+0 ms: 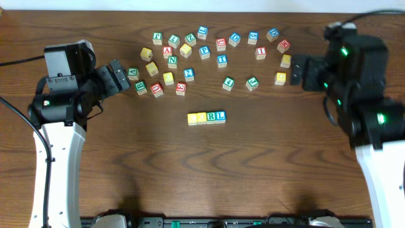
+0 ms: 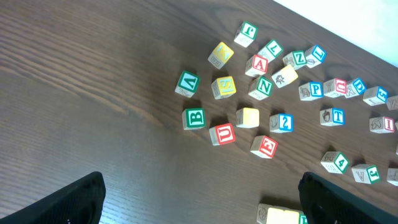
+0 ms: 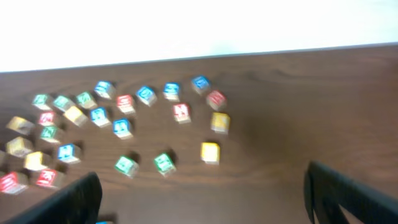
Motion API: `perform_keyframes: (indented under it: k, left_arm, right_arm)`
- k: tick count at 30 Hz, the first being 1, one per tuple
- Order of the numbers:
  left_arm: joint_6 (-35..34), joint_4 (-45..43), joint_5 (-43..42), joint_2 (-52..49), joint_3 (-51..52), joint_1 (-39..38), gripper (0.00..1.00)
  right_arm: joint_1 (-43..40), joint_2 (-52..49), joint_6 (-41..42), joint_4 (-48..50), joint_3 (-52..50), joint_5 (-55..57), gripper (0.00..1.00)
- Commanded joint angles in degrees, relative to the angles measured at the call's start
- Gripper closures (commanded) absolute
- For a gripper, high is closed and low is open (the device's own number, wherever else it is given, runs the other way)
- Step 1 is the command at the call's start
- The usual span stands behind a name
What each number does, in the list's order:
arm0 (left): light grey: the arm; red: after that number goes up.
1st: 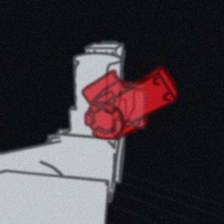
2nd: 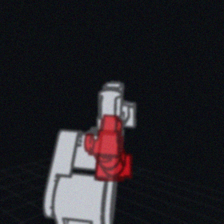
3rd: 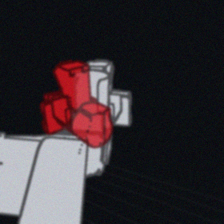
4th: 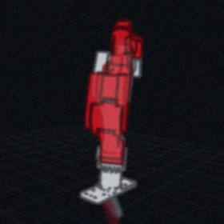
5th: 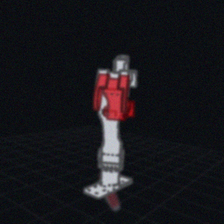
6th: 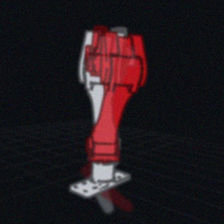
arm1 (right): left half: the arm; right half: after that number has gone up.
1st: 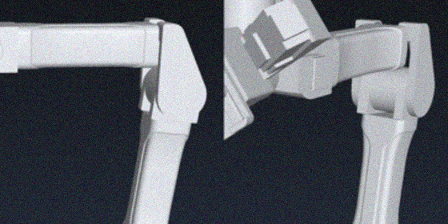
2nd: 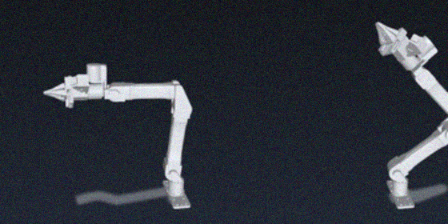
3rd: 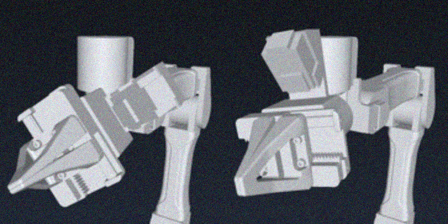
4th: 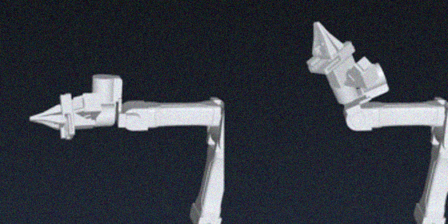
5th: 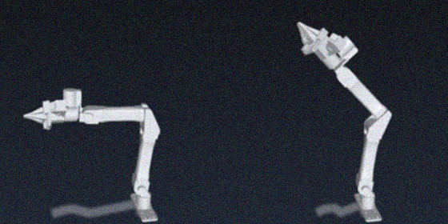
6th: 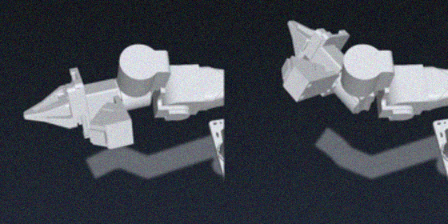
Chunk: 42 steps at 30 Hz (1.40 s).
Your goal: Spell out CORL
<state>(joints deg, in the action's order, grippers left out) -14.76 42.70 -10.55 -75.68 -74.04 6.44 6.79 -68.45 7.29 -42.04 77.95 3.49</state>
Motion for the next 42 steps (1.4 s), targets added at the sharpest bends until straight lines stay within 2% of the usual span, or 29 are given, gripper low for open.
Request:
perform_keyframes:
  k: [1, 5, 8, 12, 18, 27, 31, 42]
  left_arm:
    - [0.6, 0.2, 0.1, -0.3, -1.2, 0.2, 0.02]
    - [0.6, 0.2, 0.1, -0.3, -1.2, 0.2, 0.02]
    - [0.6, 0.2, 0.1, -0.3, -1.2, 0.2, 0.02]
    - [0.6, 0.2, 0.1, -0.3, -1.2, 0.2, 0.02]
    - [0.6, 0.2, 0.1, -0.3, -1.2, 0.2, 0.02]
    - [0.6, 0.2, 0.1, -0.3, -1.2, 0.2, 0.03]
    - [0.6, 0.2, 0.1, -0.3, -1.2, 0.2, 0.02]
    - [0.6, 0.2, 0.1, -0.3, -1.2, 0.2, 0.02]
  right_arm:
    - [-5.0, 11.1, -4.8, 10.5, -12.9, -4.8, 0.01]
    - [-8.7, 27.1, -4.8, 25.9, -33.5, -7.1, 0.01]
    - [-9.5, 36.8, -4.8, 33.0, -44.5, -7.1, 0.01]
    - [-10.0, 52.3, -4.8, 39.2, -60.0, -7.4, 0.01]
    - [-9.9, 64.2, -4.6, 45.2, -73.3, -9.2, 0.01]
    - [-9.8, 68.2, -4.6, 45.1, -77.6, -9.9, 0.01]
    - [-9.8, 68.2, -4.5, 37.6, -77.6, -9.8, 0.01]
    - [-9.8, 68.1, -4.6, 38.2, -77.6, -9.8, 0.01]
